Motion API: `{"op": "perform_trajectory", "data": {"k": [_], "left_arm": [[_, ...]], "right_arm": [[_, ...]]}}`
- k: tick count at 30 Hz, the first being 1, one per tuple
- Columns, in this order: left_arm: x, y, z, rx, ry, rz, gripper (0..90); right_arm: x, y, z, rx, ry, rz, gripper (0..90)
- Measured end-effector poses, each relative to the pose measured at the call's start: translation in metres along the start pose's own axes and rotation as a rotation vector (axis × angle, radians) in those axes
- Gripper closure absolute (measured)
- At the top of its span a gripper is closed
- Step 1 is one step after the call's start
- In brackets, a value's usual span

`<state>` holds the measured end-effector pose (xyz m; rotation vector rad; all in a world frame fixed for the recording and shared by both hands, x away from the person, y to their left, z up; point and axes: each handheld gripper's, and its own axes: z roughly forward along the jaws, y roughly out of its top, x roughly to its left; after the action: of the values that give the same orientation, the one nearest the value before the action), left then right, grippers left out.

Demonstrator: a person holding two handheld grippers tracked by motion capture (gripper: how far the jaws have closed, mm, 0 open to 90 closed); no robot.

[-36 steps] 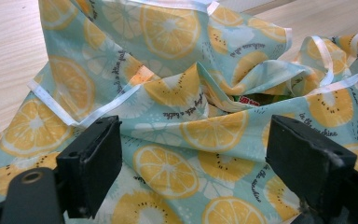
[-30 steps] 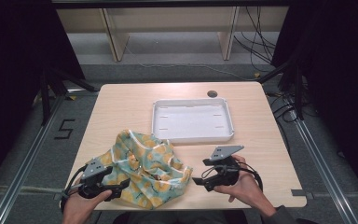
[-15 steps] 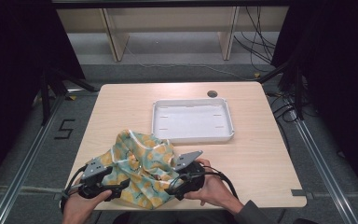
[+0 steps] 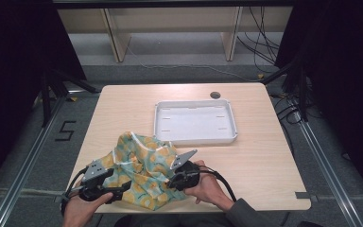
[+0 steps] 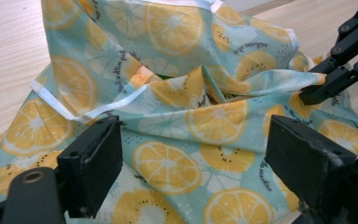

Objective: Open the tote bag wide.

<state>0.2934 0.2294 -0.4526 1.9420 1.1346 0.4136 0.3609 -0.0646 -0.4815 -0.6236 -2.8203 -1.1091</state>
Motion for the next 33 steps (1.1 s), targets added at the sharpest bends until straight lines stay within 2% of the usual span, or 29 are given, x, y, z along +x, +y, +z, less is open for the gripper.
{"op": "perform_trajectory", "data": {"k": [2, 3, 4, 6, 7, 10, 13, 14, 15, 16, 17, 18, 20, 23, 24, 25, 26, 27, 28, 30, 31, 32, 33], "left_arm": [[0.003, 0.001, -0.002, 0.028, -0.002, 0.037, 18.1], [0.0, 0.0, 0.0, 0.001, 0.001, 0.008, 18.0], [0.0, -0.001, 0.0, -0.005, -0.002, -0.001, 18.0], [0.0, 0.0, 0.0, 0.0, -0.001, 0.004, 18.1], [0.0, 0.0, 0.0, -0.003, -0.003, 0.001, 18.1], [-0.001, -0.001, 0.0, -0.006, -0.003, 0.008, 18.4], [-0.001, -0.001, 0.001, 0.005, -0.012, 0.016, 21.6], [0.001, -0.001, -0.001, 0.038, -0.014, 0.053, 21.6], [-0.001, -0.001, 0.001, 0.009, -0.015, 0.023, 21.7], [-0.002, -0.001, 0.002, -0.002, -0.012, 0.013, 21.7], [-0.002, -0.001, 0.002, -0.003, -0.013, 0.02, 21.9], [0.0, -0.001, 0.0, 0.028, -0.011, 0.049, 22.0], [0.0, -0.001, 0.0, 0.024, -0.008, 0.043, 22.0], [0.001, -0.001, 0.0, 0.044, -0.009, 0.064, 22.6], [0.0, -0.001, -0.001, 0.044, -0.004, 0.064, 22.8], [0.0, -0.001, 0.0, 0.034, -0.004, 0.058, 23.0], [0.0, 0.0, -0.001, 0.046, -0.003, 0.07, 23.1], [-0.001, -0.001, 0.001, 0.036, -0.009, 0.052, 23.1], [-0.001, -0.001, 0.001, 0.043, -0.007, 0.063, 23.2], [0.0, -0.001, 0.001, 0.042, -0.009, 0.066, 23.3], [-0.001, -0.001, 0.001, 0.04, -0.013, 0.064, 23.3], [0.0, -0.001, 0.002, 0.037, -0.014, 0.076, 23.4], [-0.001, -0.001, 0.002, 0.038, -0.007, 0.079, 23.4]], "right_arm": [[-0.002, -0.001, -0.003, 0.01, -0.008, -0.004, 89.8], [-0.004, -0.002, -0.005, 0.017, -0.006, -0.006, 90.0], [-0.004, -0.002, -0.005, 0.017, -0.006, -0.006, 90.0], [-0.006, -0.004, -0.008, 0.017, -0.014, -0.006, 90.0], [-0.007, -0.006, -0.013, 0.033, -0.027, 0.01, 90.0], [-0.013, -0.011, -0.023, 0.033, -0.049, 0.002, 90.0], [-0.019, -0.017, -0.036, 0.023, -0.077, 0.021, 90.0], [-0.022, -0.018, -0.04, 0.023, -0.089, 0.017, 90.0], [-0.024, -0.021, -0.044, 0.021, -0.092, 0.026, 90.0], [-0.026, -0.023, -0.049, 0.026, -0.094, 0.032, 90.0], [-0.028, -0.026, -0.053, 0.027, -0.102, 0.036, 90.0], [-0.033, -0.034, -0.063, 0.026, -0.125, 0.047, 90.0], [-0.035, -0.037, -0.066, 0.03, -0.136, 0.048, 90.0], [-0.042, -0.052, -0.08, 0.039, -0.159, 0.087, 90.0], [-0.044, -0.056, -0.082, 0.026, -0.16, 0.087, 90.0], [-0.046, -0.06, -0.087, 0.027, -0.178, 0.109, 90.0], [-0.049, -0.068, -0.097, 0.033, -0.185, 0.123, 90.0], [-0.049, -0.068, -0.097, 0.033, -0.185, 0.123, 90.0], [-0.049, -0.071, -0.101, 0.025, -0.177, 0.155, 90.0], [-0.055, -0.078, -0.109, 0.026, -0.199, 0.14, 90.0], [-0.057, -0.08, -0.113, 0.023, -0.188, 0.138, 90.0], [-0.06, -0.086, -0.119, 0.019, -0.221, 0.149, 90.0], [-0.06, -0.086, -0.119, 0.019, -0.221, 0.149, 90.0]]}}
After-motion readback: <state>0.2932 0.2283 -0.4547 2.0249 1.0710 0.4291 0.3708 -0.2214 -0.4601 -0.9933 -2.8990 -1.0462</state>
